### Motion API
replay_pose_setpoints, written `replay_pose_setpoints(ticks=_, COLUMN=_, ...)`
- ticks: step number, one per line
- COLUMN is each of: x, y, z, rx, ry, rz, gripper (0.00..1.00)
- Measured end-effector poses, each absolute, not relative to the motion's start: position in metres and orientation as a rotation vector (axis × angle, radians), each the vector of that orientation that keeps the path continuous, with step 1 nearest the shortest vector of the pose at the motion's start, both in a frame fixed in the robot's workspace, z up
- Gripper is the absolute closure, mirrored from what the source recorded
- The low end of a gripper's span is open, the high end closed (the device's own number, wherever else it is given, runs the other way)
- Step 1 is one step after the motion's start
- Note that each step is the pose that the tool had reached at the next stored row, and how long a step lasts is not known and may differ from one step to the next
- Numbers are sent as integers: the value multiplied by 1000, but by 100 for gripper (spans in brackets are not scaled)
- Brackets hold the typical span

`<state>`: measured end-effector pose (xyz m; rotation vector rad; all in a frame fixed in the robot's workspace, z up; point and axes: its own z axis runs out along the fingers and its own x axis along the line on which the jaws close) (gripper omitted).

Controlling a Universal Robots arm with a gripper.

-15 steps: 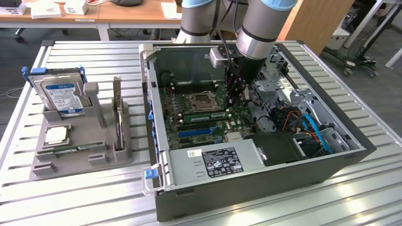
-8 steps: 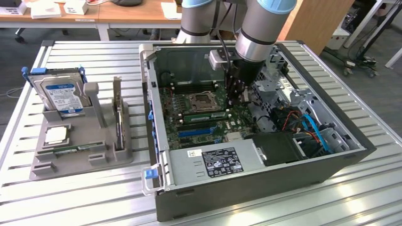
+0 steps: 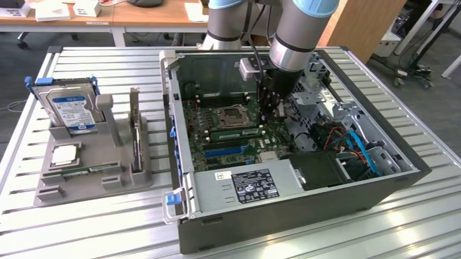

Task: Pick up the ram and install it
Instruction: 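Press down the ram until it locks into place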

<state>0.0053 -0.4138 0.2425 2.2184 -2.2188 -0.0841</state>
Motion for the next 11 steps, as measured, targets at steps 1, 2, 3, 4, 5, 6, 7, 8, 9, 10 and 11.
replay_pose_setpoints(ticks=1, x=5, y=-414, z=242, rx=2218, ry=-2219, rz=-84, gripper=90)
replay_pose_setpoints(ticks=2, x=5, y=-414, z=241, rx=2218, ry=-2219, rz=-84, gripper=90)
replay_pose_setpoints(ticks=3, x=5, y=-414, z=240, rx=2218, ry=-2219, rz=-84, gripper=90)
replay_pose_setpoints(ticks=4, x=5, y=-414, z=239, rx=2218, ry=-2219, rz=-84, gripper=90)
replay_pose_setpoints(ticks=5, x=5, y=-414, z=238, rx=2218, ry=-2219, rz=-84, gripper=90)
replay_pose_setpoints(ticks=6, x=5, y=-414, z=238, rx=2218, ry=-2219, rz=-84, gripper=90)
replay_pose_setpoints(ticks=7, x=5, y=-414, z=238, rx=2218, ry=-2219, rz=-84, gripper=90)
replay_pose_setpoints(ticks=8, x=5, y=-414, z=238, rx=2218, ry=-2219, rz=-84, gripper=90)
replay_pose_setpoints(ticks=9, x=5, y=-414, z=237, rx=2218, ry=-2219, rz=-84, gripper=90)
replay_pose_setpoints(ticks=10, x=5, y=-414, z=236, rx=2218, ry=-2219, rz=-84, gripper=90)
replay_pose_setpoints(ticks=11, x=5, y=-414, z=235, rx=2218, ry=-2219, rz=-84, gripper=90)
